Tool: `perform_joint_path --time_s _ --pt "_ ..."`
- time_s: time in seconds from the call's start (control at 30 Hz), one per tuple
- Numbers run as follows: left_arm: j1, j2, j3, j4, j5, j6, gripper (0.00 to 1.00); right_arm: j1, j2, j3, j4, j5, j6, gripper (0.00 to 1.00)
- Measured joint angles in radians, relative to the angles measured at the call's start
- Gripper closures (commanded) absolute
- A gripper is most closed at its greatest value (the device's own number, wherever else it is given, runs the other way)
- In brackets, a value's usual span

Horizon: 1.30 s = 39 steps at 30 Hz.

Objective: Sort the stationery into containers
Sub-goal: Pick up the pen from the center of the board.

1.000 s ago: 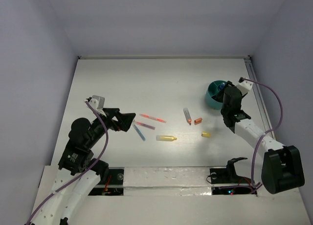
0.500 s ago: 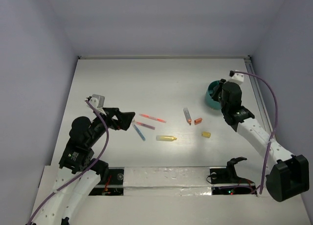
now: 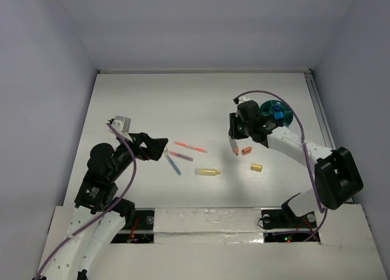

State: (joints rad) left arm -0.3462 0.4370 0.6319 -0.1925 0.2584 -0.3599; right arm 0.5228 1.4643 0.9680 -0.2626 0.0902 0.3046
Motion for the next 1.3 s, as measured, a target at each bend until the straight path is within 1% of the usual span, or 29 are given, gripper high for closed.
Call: perform_joint_path --time_s 0.03,0.07,0.17,0.33,0.43,0.47,0.5,0.57,0.9,1.03,1.07,1.13,1.17,1.23,1.27,1.3 --pt "0.002 0.003 0.000 0.002 0.001 0.000 0.01 0.010 0.009 0.006 -0.022 -0.012 -0.008 0.54" --pt "0.002 0.007 0.000 0.002 0.001 0.000 0.01 0.018 0.015 0.010 -0.038 -0.020 -0.013 0.43" --pt "0.009 0.015 -0.002 0.002 0.005 0.000 0.01 0.030 0.027 0.010 -0.077 -0.031 -0.022 0.34" --pt "0.015 0.020 -0.002 0.002 0.005 0.000 0.01 0.030 0.061 -0.002 -0.096 -0.030 -0.020 0.33" --pt "0.015 0.021 -0.002 0.002 0.005 0.000 0.01 0.030 0.112 -0.002 -0.095 -0.025 -0.019 0.37" --pt "0.015 0.021 -0.002 0.002 0.005 0.000 0.01 0.030 0.127 -0.002 -0.095 -0.021 -0.017 0.41" --pt "0.015 0.023 -0.002 0.002 0.006 0.000 0.01 0.030 0.140 -0.002 -0.095 -0.017 -0.017 0.43" --pt "0.015 0.026 -0.002 0.002 0.006 0.000 0.01 0.030 0.165 -0.002 -0.095 -0.010 -0.013 0.45" --pt "0.015 0.031 -0.002 0.002 0.007 0.000 0.01 0.030 0.219 0.014 -0.105 0.037 0.013 0.45" --pt "0.015 0.032 -0.002 0.002 0.008 0.000 0.01 0.030 0.229 0.019 -0.104 0.037 0.018 0.50" --pt "0.015 0.031 -0.002 0.002 0.008 0.000 0.01 0.030 0.230 0.019 -0.104 0.037 0.018 0.54" --pt "0.015 0.031 -0.002 0.002 0.008 0.000 0.01 0.030 0.232 0.022 -0.105 0.037 0.018 0.57" --pt "0.015 0.032 -0.002 0.002 0.008 0.000 0.01 0.030 0.233 0.023 -0.105 0.037 0.018 0.64" --pt "0.015 0.032 -0.002 0.002 0.010 0.000 0.01 0.030 0.237 0.026 -0.105 0.037 0.017 0.71" --pt "0.015 0.032 -0.002 0.003 0.012 0.000 0.01 0.030 0.237 0.026 -0.103 0.037 0.015 0.81" --pt "0.015 0.032 -0.002 0.003 0.015 0.000 0.01 0.030 0.237 0.026 -0.103 0.036 0.013 0.85"
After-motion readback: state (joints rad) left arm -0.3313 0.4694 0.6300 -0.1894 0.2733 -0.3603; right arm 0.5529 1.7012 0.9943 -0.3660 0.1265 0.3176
